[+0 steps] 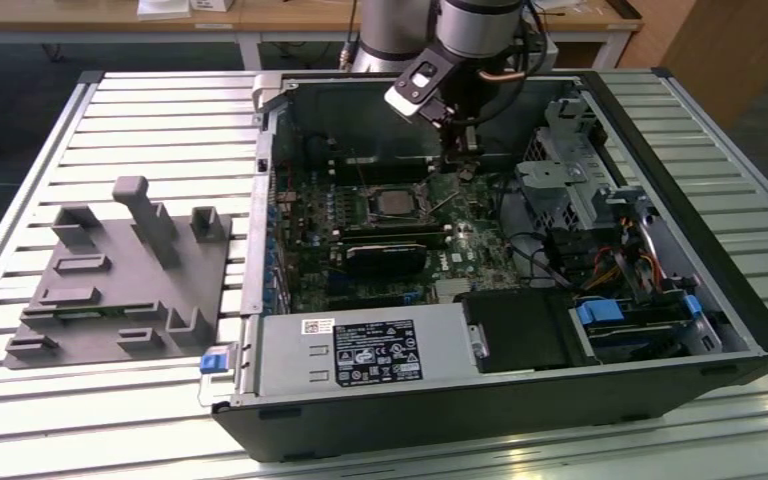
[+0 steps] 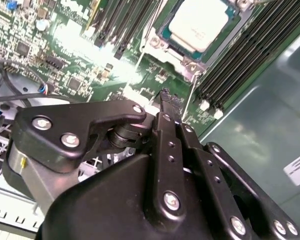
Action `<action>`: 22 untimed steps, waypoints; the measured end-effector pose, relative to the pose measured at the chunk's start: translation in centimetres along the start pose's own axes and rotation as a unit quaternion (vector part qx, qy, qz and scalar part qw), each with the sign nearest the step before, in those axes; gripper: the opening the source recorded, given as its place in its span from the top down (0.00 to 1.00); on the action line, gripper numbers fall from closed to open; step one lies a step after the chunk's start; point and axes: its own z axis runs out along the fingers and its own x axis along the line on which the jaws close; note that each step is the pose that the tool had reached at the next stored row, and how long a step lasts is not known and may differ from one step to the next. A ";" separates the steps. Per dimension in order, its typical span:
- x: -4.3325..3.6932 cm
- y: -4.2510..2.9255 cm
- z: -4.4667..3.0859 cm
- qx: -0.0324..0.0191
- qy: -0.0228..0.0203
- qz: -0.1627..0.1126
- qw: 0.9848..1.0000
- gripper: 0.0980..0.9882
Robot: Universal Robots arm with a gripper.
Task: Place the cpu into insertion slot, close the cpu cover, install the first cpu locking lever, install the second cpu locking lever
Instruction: 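Close the cpu cover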
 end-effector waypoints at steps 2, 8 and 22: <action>-0.01 0.35 0.04 0.000 0.000 0.000 1.000 0.99; 0.06 1.20 0.16 0.000 -0.001 0.000 1.000 0.99; 0.54 2.65 0.47 0.001 -0.009 0.000 1.000 0.99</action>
